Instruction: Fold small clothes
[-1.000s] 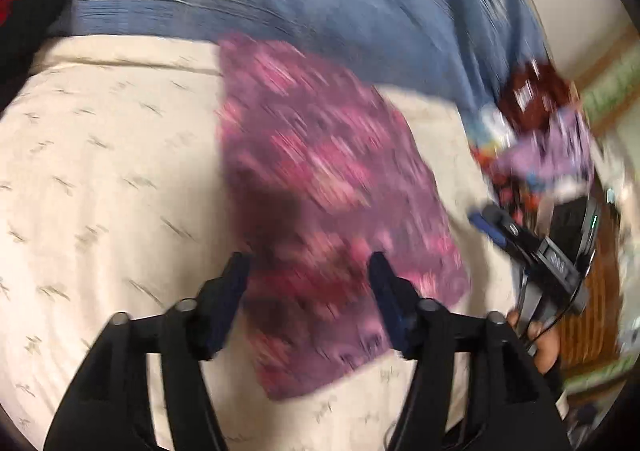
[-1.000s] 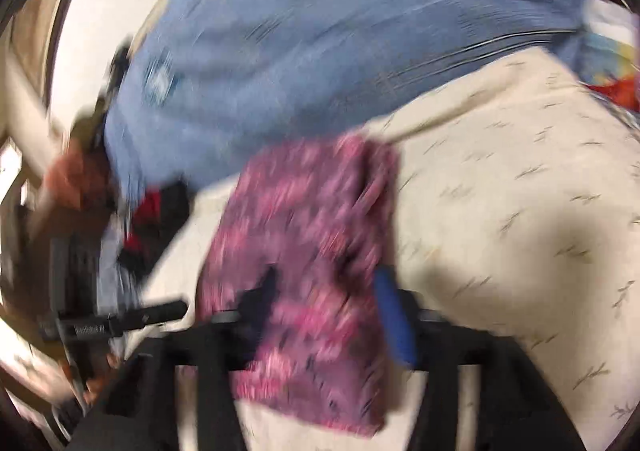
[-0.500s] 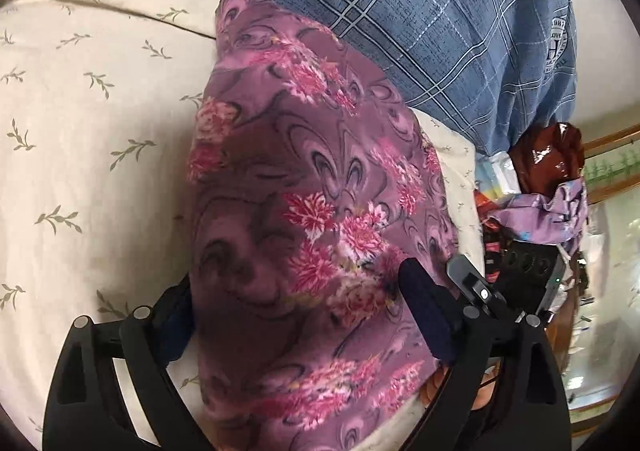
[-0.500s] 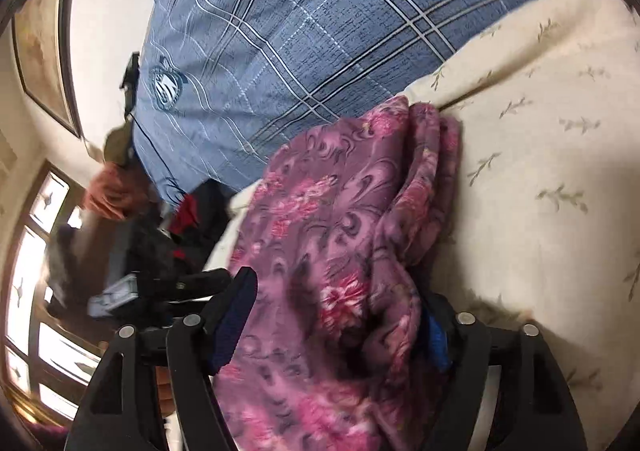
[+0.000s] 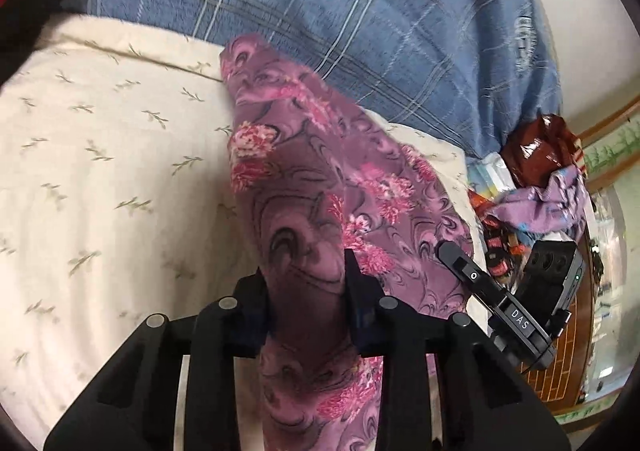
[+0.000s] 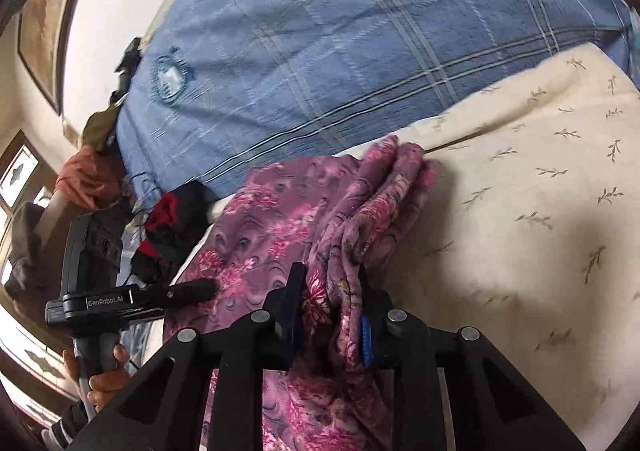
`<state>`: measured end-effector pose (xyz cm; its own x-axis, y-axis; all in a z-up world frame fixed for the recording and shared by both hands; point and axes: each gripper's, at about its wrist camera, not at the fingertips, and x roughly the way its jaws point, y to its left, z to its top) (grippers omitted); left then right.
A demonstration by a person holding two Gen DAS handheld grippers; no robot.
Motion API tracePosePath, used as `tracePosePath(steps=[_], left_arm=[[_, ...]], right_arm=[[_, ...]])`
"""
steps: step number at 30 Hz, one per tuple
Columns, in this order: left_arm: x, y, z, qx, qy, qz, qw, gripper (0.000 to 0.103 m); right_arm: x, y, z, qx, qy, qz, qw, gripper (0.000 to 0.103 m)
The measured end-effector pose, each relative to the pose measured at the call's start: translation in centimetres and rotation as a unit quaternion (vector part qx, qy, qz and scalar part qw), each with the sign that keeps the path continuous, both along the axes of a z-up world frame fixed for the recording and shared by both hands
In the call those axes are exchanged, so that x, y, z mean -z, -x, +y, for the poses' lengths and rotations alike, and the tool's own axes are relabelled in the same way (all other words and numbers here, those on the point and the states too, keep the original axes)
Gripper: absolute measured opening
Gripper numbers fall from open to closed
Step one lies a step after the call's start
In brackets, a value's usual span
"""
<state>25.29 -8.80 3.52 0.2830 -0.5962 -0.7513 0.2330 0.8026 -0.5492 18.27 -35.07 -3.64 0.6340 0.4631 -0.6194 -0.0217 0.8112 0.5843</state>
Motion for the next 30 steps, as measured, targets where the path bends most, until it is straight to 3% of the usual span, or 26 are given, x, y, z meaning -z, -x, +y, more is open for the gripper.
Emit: tracePosePath(steps=[7, 11, 13, 14, 16, 17, 20, 22, 26, 28, 30], left_arm=[[-1.4, 5.8, 5.0, -0.003, 0.023, -0.009, 0.9997, 0.029], [1.0, 9.0, 6.7, 0.002, -0.002, -0.002, 1.0, 0.029], [3.3, 9.0, 7.3, -0.009, -0.024, 0.02, 0.9995, 0.034], [4.6, 8.8, 7.6, -0.013, -0.03, 0.036, 0.9988, 0.041], [5.6, 8.4, 8.8, -0.027, 0.008, 0.058, 0.9979, 0.043], [5.3, 8.3, 9.4, -0.033, 0.02, 0.063, 0.9972, 0.043], [2.8, 8.4, 10.0, -0.043, 0.006, 0.017, 0.9989, 0.043], [0.7, 8.1, 9.4, -0.042, 0.005, -0.015, 0.999, 0.044], [-1.4, 6.2, 5.3, -0.023, -0.039, -0.068, 0.9967, 0.05], [-0.7, 4.7, 3.0, -0.011, -0.073, -0.072, 0.9947, 0.05], [1.0, 3.1, 1.4, -0.009, -0.11, -0.067, 0.9916, 0.05]], right_arm=[[-1.5, 5.1, 3.1, -0.03, -0.048, -0.005, 0.998, 0.023], [-0.6, 8.1, 5.2, -0.061, -0.048, 0.007, 0.997, 0.026], [1.1, 8.8, 5.8, -0.06, -0.03, 0.041, 0.997, 0.027], [2.0, 8.9, 6.0, -0.056, -0.014, 0.062, 0.996, 0.033], [3.5, 9.2, 5.8, -0.034, 0.013, 0.093, 0.995, 0.049], [3.4, 9.4, 5.4, -0.026, 0.002, 0.092, 0.995, 0.048], [1.6, 9.8, 4.6, 0.004, 0.026, 0.073, 0.997, 0.052], [-0.6, 9.6, 4.1, 0.028, 0.045, 0.033, 0.998, 0.052], [-2.9, 7.6, 6.1, -0.011, 0.049, -0.038, 0.998, 0.043], [-2.4, 5.9, 7.9, -0.034, 0.071, -0.046, 0.996, 0.029], [-0.9, 4.2, 8.6, -0.037, 0.083, -0.024, 0.996, 0.027]])
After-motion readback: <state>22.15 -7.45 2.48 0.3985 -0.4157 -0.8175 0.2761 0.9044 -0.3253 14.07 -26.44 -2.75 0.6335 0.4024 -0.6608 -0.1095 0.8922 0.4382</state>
